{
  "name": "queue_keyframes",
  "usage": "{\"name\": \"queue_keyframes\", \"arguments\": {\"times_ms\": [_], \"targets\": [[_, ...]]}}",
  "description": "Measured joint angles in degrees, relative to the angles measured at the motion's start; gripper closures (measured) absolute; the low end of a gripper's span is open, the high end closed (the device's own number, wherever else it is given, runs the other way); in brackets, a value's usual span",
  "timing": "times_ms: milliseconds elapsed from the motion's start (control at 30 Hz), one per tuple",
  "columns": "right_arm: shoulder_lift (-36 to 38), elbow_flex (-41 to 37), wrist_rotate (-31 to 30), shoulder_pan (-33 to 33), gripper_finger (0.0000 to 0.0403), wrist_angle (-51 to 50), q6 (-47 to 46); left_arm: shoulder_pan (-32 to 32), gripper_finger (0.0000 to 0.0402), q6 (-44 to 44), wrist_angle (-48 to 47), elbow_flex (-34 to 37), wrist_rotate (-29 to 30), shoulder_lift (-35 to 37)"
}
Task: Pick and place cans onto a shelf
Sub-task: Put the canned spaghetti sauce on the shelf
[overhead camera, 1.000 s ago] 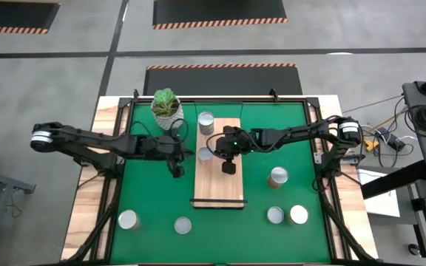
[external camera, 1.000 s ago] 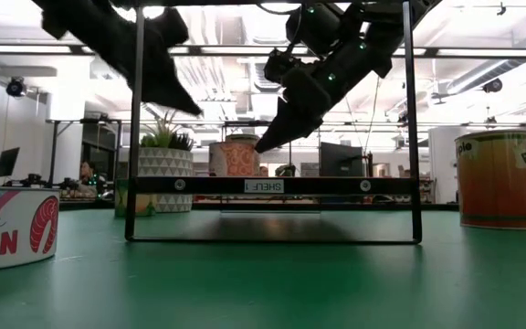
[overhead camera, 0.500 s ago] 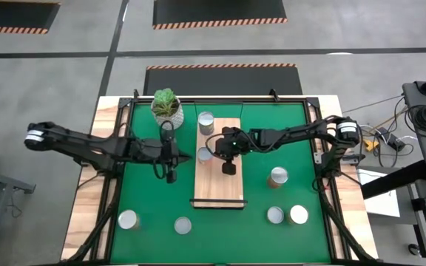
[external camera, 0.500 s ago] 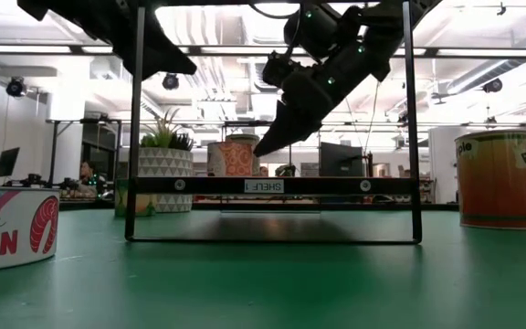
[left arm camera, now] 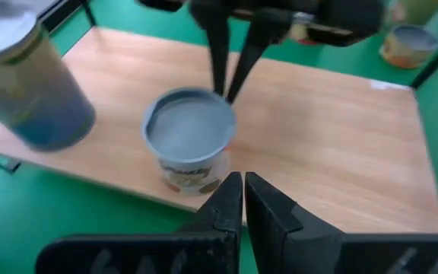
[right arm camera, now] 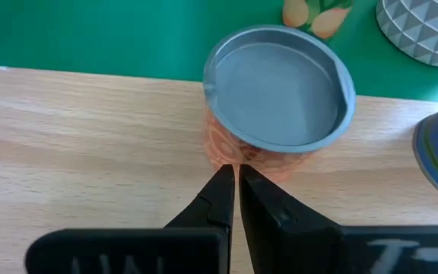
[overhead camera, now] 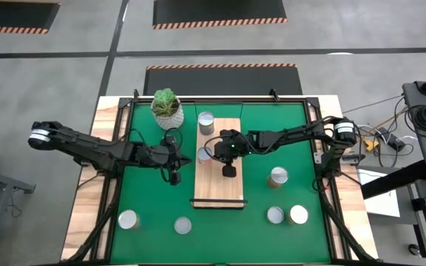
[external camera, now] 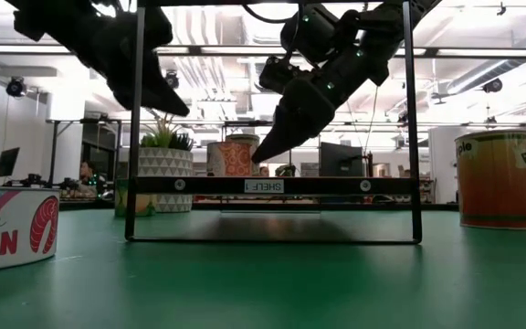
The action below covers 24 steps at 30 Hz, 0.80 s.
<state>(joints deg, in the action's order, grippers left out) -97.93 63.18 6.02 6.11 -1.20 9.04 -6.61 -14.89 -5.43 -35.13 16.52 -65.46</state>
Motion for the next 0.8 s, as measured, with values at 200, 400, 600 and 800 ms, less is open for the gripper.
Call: {"name": "queue_keyframes", "arguments": {"times_ms": [200, 400, 600, 800], "targets": [[0.0, 0.0, 0.0, 0.2, 0.0390, -0.1, 1.0, 0.0, 0.0402, -0.7, 0.3, 0.1, 0.2, -1.4], [0.0, 0.0, 0.0, 0.1, 0.0390, -0.2, 1.1, 0.0, 0.0402, -0.7, 0.4, 0.1, 2.7, -2.7], [0.0, 0.0, 0.0, 0.1, 0.0390, -0.2, 1.0, 0.0, 0.0402, -0.7, 0.4, 0.1, 3.1, -3.3], [0.0, 0.0, 0.0, 0.1, 0.0390, -0.2, 1.0, 0.0, 0.0402, -0.7, 0.3, 0.1, 3.9, -4.0]]}}
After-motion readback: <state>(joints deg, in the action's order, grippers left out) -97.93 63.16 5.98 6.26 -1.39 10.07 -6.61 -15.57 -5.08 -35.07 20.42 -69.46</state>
